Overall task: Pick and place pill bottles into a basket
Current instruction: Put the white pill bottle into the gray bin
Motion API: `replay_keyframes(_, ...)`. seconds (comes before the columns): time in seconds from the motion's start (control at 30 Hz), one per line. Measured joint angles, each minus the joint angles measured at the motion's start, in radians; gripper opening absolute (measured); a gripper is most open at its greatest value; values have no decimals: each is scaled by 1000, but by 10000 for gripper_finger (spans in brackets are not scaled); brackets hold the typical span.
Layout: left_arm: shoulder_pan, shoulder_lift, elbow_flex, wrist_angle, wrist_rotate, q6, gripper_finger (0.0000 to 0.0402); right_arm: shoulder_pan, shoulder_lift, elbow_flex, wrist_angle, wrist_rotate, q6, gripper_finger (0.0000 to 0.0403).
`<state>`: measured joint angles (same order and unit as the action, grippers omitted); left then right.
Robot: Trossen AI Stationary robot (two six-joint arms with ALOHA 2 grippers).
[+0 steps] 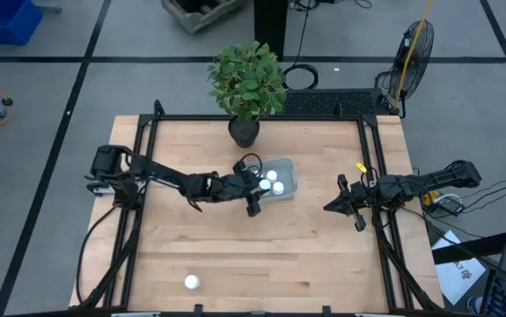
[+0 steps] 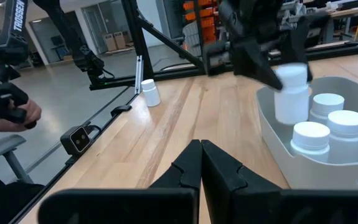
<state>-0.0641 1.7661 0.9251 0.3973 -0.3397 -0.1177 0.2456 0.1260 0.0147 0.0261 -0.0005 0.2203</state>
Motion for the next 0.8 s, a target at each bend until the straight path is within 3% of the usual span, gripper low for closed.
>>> replay_keyframes(0.2, -1, 40, -4, 3, -3, -2, 163, 0, 12, 0, 0, 6, 0, 0)
replay_keyframes(0.4, 8, 95, -3, 24, -5, -25, 191, 0, 22, 0, 0, 7, 0, 0)
replay_keyframes(0.67, 9, 140, 1, 69, -2, -42, 163, 0, 31, 0, 0, 30, 0, 0)
replay_keyframes(0.8, 10, 148, -3, 65, 5, -44, 197, 0, 31, 0, 0, 30, 0, 0)
